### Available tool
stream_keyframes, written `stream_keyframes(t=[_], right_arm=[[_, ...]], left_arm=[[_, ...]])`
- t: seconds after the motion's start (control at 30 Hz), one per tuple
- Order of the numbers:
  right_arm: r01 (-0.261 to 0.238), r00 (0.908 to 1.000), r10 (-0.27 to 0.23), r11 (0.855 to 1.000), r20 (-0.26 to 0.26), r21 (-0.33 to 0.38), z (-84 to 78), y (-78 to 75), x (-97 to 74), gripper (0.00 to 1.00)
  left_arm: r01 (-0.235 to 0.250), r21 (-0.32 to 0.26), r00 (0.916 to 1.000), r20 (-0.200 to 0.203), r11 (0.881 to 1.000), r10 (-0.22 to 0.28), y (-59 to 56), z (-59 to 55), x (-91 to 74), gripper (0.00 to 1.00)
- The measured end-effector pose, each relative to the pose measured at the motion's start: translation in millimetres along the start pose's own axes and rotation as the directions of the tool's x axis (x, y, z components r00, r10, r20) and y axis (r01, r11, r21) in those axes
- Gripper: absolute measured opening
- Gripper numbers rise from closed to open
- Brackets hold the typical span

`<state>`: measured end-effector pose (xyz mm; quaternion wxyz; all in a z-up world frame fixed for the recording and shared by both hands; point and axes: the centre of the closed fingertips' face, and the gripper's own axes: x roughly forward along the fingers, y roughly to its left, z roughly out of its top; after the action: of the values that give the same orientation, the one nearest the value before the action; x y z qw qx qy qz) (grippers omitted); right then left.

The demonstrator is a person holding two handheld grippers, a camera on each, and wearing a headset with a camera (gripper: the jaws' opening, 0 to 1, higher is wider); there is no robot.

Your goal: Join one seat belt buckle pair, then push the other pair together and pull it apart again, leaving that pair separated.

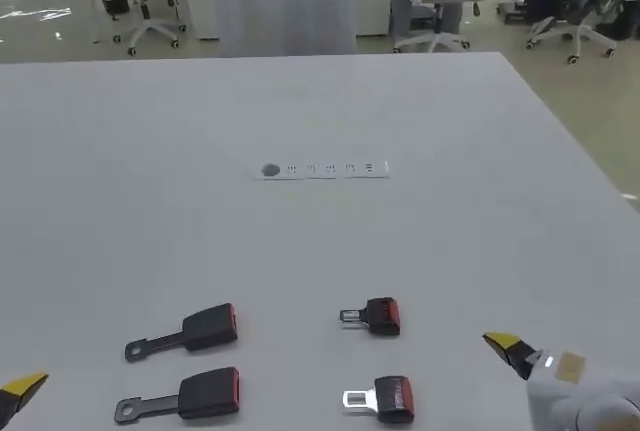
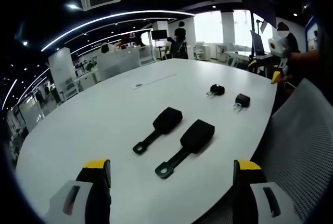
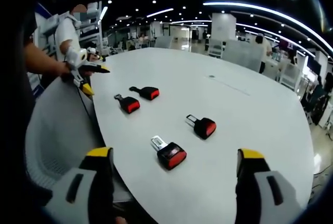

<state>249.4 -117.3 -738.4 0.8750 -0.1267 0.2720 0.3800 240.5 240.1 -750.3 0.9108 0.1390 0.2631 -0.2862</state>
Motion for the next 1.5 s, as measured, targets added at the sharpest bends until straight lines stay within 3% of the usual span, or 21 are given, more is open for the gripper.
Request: stream_keyframes(t=[0.7,0.93,1.03,1.13,1.23,1.3,1.4,1.5], right_arm=[[-0.011,0.9999,0.011,1.000,-0.004,0.002,3.9,2.7,6.9,0.95],[-0.012,0.9999,0.012,1.000,-0.008,0.006,1.9,2.7,8.7,0.93],[-0.014,0.9999,0.014,1.000,-0.009,0.005,1.9,3.8,9.7,0.92],[-0.029,0.9990,0.030,1.000,-0.034,0.007,-1.6,7.0,9.2,0.82],[-0.034,0.9990,0.033,0.999,-0.031,-0.010,0.7,8.0,8.6,0.81],[-0.035,0.9989,0.035,0.999,-0.032,-0.015,2.2,7.9,8.1,0.81],[-0.044,0.9985,0.043,0.999,-0.034,-0.031,4.5,7.9,9.0,0.79],[-0.056,0.9975,0.054,0.997,-0.046,-0.059,7.5,9.4,10.1,0.79]], left_arm=[[-0.098,-0.073,0.9952,-0.004,0.993,0.098,19.8,-1.6,-3.6,1.00],[-0.110,-0.071,0.9939,0.002,0.991,0.110,22.0,-0.5,-5.1,0.98],[-0.104,-0.056,0.9946,-0.005,0.993,0.104,19.5,-0.3,-4.7,0.98],[-0.098,-0.033,0.9951,-0.014,0.995,0.098,18.2,0.0,-4.2,0.97],[-0.095,-0.008,0.9953,-0.017,0.995,0.095,18.1,2.4,-6.9,0.89],[-0.091,-0.002,0.9957,-0.020,0.996,0.091,17.0,2.7,-6.7,0.91],[-0.065,0.071,0.9968,-0.042,0.995,0.068,10.5,2.8,-5.0,0.92],[-0.044,0.100,0.9972,-0.056,0.994,0.050,5.6,2.6,-4.4,0.91]])
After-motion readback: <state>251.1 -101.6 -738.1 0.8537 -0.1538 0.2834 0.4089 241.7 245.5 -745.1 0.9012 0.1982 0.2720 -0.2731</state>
